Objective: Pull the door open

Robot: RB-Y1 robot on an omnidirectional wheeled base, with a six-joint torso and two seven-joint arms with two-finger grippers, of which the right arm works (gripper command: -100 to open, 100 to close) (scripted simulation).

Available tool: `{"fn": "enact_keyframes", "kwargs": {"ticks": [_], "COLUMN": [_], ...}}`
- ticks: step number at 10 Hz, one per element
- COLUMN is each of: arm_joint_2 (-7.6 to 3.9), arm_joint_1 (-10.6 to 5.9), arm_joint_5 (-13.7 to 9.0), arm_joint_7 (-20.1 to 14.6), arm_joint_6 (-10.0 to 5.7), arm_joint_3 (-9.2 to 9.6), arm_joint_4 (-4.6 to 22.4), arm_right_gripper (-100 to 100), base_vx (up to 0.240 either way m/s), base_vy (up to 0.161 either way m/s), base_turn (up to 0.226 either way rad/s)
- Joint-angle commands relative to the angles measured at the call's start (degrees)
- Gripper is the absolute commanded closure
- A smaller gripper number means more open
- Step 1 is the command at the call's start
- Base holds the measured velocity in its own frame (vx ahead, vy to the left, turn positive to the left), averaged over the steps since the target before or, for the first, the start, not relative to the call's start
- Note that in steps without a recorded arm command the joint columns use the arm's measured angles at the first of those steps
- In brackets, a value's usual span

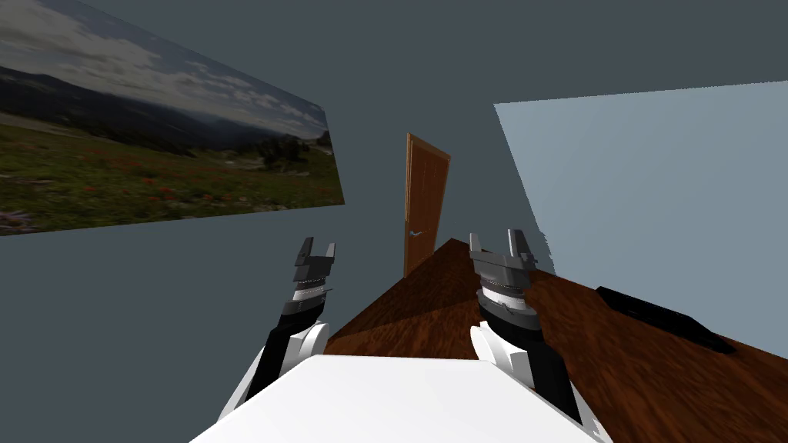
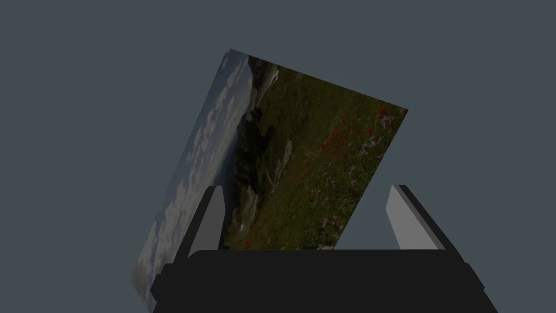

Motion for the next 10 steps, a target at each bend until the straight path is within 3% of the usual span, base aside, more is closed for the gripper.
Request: {"fn": "enact_keyframes", "kwargs": {"ticks": [1,10], "arm_joint_2": [-0.35,-2.34], "arm_joint_1": [-0.6,-4.59], "arm_joint_5": [0.0,0.1], "arm_joint_7": [-0.2,-1.2], "arm_joint_6": [-0.27,-2.11], "arm_joint_3": [0.11,0.86], "arm_joint_4": [1.7,13.4], "arm_right_gripper": [-100,-100], "base_vx": [0.039,0.067], "base_vy": [0.093,-0.065], "base_turn": [0.046,0.072]}}
